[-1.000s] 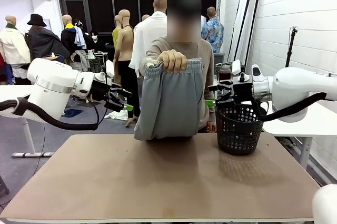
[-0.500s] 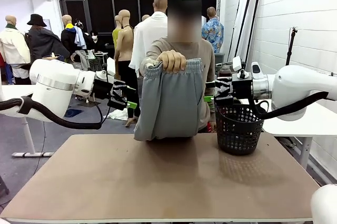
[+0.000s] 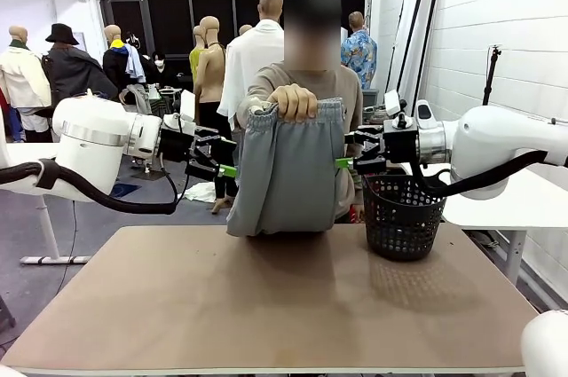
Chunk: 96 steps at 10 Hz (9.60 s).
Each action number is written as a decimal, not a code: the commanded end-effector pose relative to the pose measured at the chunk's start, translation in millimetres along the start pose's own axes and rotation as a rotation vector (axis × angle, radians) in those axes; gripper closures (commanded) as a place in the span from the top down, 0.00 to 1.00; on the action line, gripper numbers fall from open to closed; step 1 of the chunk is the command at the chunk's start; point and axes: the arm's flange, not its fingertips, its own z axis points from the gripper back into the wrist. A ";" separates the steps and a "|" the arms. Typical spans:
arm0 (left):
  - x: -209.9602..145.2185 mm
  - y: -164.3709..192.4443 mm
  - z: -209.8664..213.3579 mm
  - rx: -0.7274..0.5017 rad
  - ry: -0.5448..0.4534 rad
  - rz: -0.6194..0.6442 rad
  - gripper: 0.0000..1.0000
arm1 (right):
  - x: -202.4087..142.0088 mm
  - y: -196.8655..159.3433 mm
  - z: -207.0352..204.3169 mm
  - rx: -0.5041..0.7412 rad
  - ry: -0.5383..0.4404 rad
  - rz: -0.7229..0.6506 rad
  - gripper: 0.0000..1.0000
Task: Fold the training pants.
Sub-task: Grab both ends of the Training pants handed by a person, then release the ends of the Training pants and then grab the overlapped ends.
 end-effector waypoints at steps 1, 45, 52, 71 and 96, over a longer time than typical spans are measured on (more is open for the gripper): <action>5.3 -0.5 -2.7 0.019 -0.052 -0.018 1.00 | 11.0 -5.7 -6.8 0.006 -0.005 0.002 1.00; 25.6 43.7 -70.6 -0.185 -0.188 0.230 0.00 | 39.5 -22.9 -43.3 0.162 -0.043 -0.112 0.00; 34.9 30.8 -58.3 -0.008 -0.296 0.205 0.00 | 40.5 -20.0 -37.8 0.190 -0.090 -0.156 0.00; 34.9 30.8 -58.3 -0.008 -0.296 0.205 0.00 | 40.5 -20.0 -37.8 0.190 -0.090 -0.156 0.00; 34.9 30.8 -58.3 -0.008 -0.296 0.205 0.00 | 40.5 -20.0 -37.8 0.190 -0.090 -0.156 0.00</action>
